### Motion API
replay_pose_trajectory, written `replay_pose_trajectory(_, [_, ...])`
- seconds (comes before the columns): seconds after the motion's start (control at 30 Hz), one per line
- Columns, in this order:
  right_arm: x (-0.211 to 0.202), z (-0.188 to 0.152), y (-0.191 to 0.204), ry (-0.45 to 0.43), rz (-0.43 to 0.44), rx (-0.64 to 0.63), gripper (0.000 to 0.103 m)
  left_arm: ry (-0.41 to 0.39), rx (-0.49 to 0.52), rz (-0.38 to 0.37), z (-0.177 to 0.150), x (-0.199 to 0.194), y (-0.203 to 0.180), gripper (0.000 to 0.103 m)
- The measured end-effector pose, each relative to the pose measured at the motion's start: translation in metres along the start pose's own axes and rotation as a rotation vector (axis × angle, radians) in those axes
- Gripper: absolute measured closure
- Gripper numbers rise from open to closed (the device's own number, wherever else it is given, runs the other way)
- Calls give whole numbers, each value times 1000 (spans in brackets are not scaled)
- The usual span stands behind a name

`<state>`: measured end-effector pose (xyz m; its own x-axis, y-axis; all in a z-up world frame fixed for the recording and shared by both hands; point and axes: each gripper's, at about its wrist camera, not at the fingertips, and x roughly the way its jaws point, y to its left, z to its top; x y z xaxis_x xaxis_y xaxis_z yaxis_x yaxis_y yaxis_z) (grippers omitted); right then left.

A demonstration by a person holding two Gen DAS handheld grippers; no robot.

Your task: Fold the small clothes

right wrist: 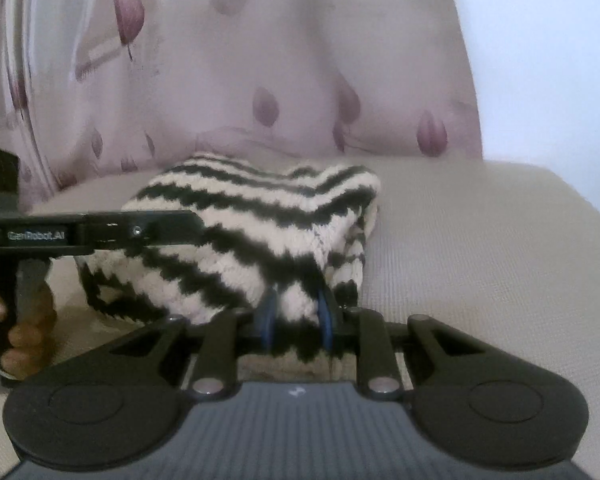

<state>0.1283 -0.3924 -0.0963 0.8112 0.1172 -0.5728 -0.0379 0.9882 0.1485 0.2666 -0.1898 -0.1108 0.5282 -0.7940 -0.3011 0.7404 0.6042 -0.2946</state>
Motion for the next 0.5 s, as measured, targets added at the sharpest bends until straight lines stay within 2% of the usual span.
replay_pose_trajectory(0.07, [5,1,-1,0,-6,3,80,-11,32,42,-1,-4,-6,60])
replay_pose_trajectory(0.17, [3,-1,-3,-4,-2,26,80,-17,54,83,3,-14,-16,49])
replay_pose_trajectory(0.23, [1,-3,-5,-7,5,37,80,-56,52,142,5,-28,-22,28])
replay_pose_trajectory(0.27, [2,-4,-6,-7,9,49,79,-77,45,184,6,-35,-23,11])
replay_pose_trajectory(0.3, [2,-4,-8,-5,14,61,78,-96,37,222,7,-42,-22,3])
replay_pose_trajectory(0.37, [3,-3,-13,-2,25,90,75,-89,36,269,9,-47,-20,3])
replay_pose_trajectory(0.4, [3,-3,-14,0,22,102,71,-71,43,296,9,-47,-18,3])
replay_pose_trajectory(0.5, [4,-3,-18,8,34,129,67,-8,50,343,8,-40,-11,3])
